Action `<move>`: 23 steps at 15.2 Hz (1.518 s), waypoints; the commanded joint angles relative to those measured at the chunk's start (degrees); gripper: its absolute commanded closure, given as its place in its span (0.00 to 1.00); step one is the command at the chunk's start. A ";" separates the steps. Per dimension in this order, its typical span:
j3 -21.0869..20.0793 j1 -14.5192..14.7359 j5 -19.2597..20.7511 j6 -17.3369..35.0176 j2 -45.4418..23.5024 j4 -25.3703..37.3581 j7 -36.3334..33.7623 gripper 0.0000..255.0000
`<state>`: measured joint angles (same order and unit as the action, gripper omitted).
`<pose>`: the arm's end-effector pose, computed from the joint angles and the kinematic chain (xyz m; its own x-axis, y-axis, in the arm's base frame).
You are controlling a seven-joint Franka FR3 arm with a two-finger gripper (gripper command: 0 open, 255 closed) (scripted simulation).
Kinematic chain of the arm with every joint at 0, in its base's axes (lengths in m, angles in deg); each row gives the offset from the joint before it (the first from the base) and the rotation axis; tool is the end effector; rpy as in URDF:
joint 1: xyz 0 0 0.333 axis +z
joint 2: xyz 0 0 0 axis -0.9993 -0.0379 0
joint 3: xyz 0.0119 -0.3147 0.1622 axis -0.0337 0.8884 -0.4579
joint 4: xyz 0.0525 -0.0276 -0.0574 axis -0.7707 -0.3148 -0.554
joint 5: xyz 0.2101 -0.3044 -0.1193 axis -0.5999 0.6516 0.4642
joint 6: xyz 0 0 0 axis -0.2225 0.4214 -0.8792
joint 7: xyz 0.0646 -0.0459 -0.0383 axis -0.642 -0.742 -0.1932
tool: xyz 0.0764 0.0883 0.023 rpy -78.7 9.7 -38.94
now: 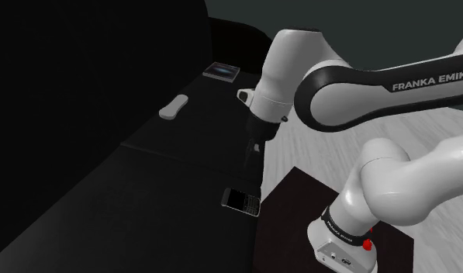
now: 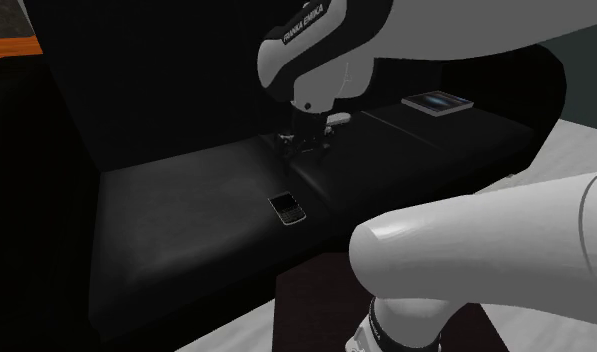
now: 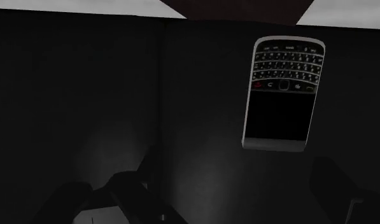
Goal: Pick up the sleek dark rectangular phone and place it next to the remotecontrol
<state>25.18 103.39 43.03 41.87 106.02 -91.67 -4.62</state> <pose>0.2540 0.1564 0.4411 0.8607 0.4994 0.0990 0.5061 -0.8603 -0.0605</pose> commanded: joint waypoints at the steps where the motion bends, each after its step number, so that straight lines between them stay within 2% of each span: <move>1: -2.07 2.25 -1.35 3.26 -0.92 -2.21 0.11 0.00; 5: -5.66 6.02 -3.57 9.05 -3.83 -5.12 0.28 0.00; 12: -7.22 6.29 -4.99 17.05 -9.49 -7.46 0.60 0.00; 20: -7.35 6.31 -5.09 17.74 -10.02 -7.62 0.62 0.00; 21: -7.34 6.31 -5.09 17.74 -10.02 -7.62 0.63 1.00; 23: -7.32 6.27 -5.06 17.76 -10.07 -7.60 0.66 1.00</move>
<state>17.89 109.65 37.99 59.59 96.06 -99.22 -3.98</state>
